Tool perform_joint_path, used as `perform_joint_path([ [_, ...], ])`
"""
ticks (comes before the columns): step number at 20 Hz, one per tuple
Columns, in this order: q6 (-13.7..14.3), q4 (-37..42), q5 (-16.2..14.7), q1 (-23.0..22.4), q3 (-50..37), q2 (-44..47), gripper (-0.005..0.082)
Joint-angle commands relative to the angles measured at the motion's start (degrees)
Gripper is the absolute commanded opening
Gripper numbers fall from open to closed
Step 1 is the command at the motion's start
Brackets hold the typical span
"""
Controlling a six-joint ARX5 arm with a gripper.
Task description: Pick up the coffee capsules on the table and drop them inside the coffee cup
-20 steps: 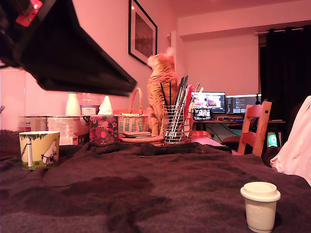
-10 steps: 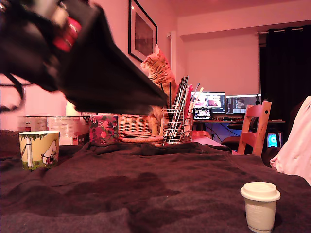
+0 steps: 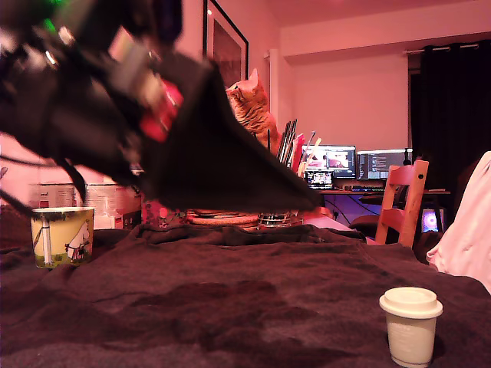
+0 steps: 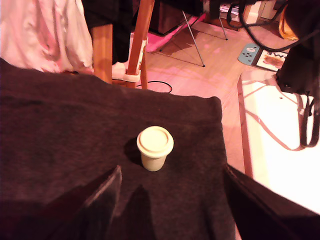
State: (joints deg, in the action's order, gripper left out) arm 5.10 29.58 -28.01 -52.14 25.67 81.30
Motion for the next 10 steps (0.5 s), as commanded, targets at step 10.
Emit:
perform_joint_path([
  [10,-2.5,13.2,1.6,-2.9,-2.1,9.6,0.0587],
])
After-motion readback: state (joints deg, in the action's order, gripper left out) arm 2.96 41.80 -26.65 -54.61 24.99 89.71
